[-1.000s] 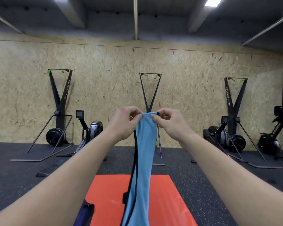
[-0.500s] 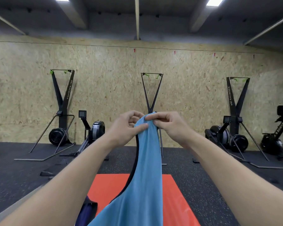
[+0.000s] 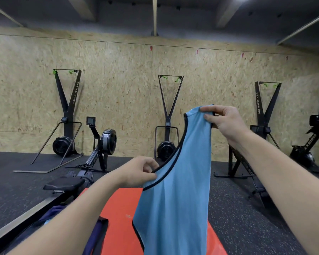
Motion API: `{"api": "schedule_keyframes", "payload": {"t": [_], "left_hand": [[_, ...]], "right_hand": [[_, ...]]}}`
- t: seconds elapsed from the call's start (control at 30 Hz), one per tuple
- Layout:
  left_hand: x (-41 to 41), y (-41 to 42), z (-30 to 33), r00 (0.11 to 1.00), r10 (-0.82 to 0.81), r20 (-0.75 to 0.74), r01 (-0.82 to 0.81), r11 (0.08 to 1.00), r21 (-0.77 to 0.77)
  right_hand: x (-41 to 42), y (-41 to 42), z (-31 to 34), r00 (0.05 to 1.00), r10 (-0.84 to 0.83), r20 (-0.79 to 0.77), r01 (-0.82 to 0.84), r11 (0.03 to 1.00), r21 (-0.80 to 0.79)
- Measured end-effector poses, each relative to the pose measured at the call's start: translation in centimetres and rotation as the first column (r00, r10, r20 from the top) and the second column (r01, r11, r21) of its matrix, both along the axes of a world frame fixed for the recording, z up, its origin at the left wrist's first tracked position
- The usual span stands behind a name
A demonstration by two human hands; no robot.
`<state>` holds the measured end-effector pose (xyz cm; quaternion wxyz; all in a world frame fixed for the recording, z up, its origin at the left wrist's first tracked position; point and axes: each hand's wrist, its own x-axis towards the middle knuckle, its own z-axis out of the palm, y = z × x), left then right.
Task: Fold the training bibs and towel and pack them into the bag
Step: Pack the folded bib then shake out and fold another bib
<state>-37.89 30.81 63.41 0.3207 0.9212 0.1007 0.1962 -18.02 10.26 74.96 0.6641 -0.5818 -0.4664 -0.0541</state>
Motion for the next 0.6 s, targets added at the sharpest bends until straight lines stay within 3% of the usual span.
{"api": "schedule_keyframes", "payload": {"t": [0.33, 0.6], "left_hand": [[-3.3, 4.5, 0.5, 0.992, 0.107, -0.066, -0.094, 0.98, 0.173], [-8.5, 8.2, 3.8, 0.989, 0.141, 0.047, -0.146, 0.982, 0.123]], "right_hand": [[3.6, -3.5, 1.1, 0.983, -0.178, -0.039, 0.179, 0.984, -0.003], [4.7, -4.7, -0.6, 0.966, -0.258, 0.004, 0.258, 0.964, -0.058]]}}
